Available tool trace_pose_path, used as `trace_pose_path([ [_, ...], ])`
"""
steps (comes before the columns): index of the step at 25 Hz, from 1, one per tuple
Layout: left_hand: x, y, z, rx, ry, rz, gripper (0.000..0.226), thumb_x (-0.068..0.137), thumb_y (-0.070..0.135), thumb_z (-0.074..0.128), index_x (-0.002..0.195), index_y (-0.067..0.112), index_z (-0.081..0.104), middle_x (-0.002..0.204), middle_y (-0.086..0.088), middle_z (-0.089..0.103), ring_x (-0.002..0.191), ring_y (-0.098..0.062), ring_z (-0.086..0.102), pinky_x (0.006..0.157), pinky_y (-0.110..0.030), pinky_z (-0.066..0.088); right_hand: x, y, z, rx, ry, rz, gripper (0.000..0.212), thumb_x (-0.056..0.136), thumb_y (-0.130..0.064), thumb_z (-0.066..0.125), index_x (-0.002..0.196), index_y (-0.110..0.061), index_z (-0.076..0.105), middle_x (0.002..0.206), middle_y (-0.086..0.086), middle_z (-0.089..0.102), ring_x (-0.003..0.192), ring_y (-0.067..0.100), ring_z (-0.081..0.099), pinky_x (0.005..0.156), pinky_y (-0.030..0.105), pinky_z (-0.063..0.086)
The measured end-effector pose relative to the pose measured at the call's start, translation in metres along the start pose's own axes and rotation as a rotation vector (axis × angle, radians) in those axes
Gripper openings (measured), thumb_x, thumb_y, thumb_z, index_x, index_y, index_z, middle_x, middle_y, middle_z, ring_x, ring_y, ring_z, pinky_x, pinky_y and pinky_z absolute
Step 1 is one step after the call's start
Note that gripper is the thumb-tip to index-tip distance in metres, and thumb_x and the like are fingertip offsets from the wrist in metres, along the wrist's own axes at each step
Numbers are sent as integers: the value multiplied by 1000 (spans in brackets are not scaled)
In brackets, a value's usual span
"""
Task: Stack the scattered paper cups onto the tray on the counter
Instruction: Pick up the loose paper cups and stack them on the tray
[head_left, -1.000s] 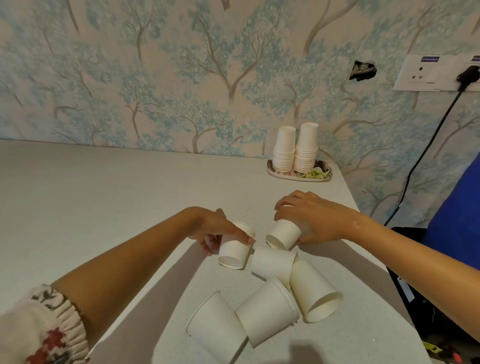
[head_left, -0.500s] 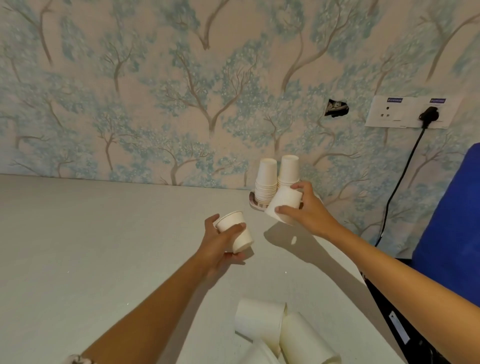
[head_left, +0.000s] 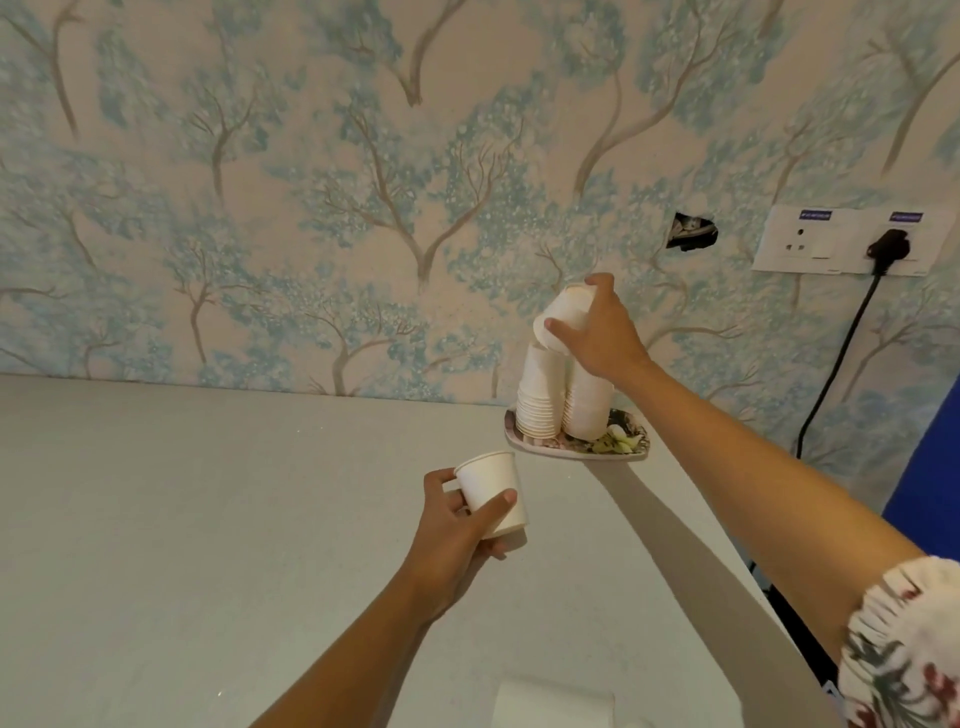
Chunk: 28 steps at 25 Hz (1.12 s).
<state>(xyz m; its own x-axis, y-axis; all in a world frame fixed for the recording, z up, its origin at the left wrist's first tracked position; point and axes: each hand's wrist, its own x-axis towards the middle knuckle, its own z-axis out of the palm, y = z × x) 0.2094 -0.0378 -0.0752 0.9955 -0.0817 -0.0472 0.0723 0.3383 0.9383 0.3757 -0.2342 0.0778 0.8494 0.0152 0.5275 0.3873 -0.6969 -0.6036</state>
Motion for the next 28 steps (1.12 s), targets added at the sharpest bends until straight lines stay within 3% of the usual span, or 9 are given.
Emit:
trace_pose_path([
  [4, 0, 1, 0, 12, -20, 37, 73, 69, 31, 82, 125, 33, 35, 122, -11, 57, 101, -31, 67, 69, -34, 57, 19, 10, 18, -140, -91, -9, 68, 90, -37, 67, 140, -6, 33, 137, 21, 48, 121, 37, 50, 93, 39, 43],
  [9, 0, 1, 0, 36, -34, 53, 80, 69, 32, 80, 133, 31, 32, 125, -10, 55, 106, -32, 64, 68, -33, 56, 15, 19, 27, -305, -187, -57, 68, 95, -46, 59, 144, -4, 39, 138, 20, 51, 127, 35, 47, 103, 40, 40],
  [12, 0, 1, 0, 33, -26, 57, 68, 73, 37, 77, 128, 29, 37, 123, -11, 56, 103, -31, 65, 67, -33, 57, -13, 11, 24, -228, -161, -239, 56, 95, -36, 61, 143, -13, 42, 137, 9, 51, 131, 25, 42, 109, 42, 37],
  [16, 2, 1, 0, 8, 25, 57, 56, 81, 43, 67, 126, 23, 41, 120, -14, 56, 92, -27, 70, 65, -37, 59, -84, 2, 24, -33, -437, -540, 41, 95, -22, 52, 134, -31, 46, 137, -13, 48, 124, 5, 47, 104, 25, 39],
  [20, 7, -4, -3, 40, 49, 69, 45, 96, 45, 47, 132, 19, 39, 119, -18, 62, 95, -33, 69, 76, -45, 59, -142, 4, 36, 77, -595, -514, 46, 93, -48, 62, 135, -40, 44, 140, -21, 42, 129, 5, 45, 101, 25, 45],
  [22, 8, -6, -3, 60, 70, 78, 43, 99, 44, 41, 131, 16, 42, 117, -17, 64, 97, -35, 69, 78, -48, 59, -151, 3, 44, 140, -569, -442, 56, 86, -54, 68, 135, -42, 44, 142, -22, 39, 131, 1, 40, 102, 23, 44],
  [24, 7, -6, -1, 75, 78, 87, 49, 95, 48, 43, 129, 13, 46, 112, -18, 65, 94, -34, 70, 75, -45, 59, -153, 4, 51, 166, -493, -444, 56, 86, -44, 72, 135, -34, 48, 138, -16, 43, 129, -2, 40, 101, 17, 39],
  [28, 6, -3, 0, 50, 79, 122, 60, 85, 56, 52, 136, 26, 41, 117, -20, 57, 92, -32, 65, 69, -40, 58, -128, -3, 40, 218, -281, -314, 45, 87, -40, 72, 128, -36, 54, 122, -13, 51, 112, 6, 53, 79, 12, 46],
])
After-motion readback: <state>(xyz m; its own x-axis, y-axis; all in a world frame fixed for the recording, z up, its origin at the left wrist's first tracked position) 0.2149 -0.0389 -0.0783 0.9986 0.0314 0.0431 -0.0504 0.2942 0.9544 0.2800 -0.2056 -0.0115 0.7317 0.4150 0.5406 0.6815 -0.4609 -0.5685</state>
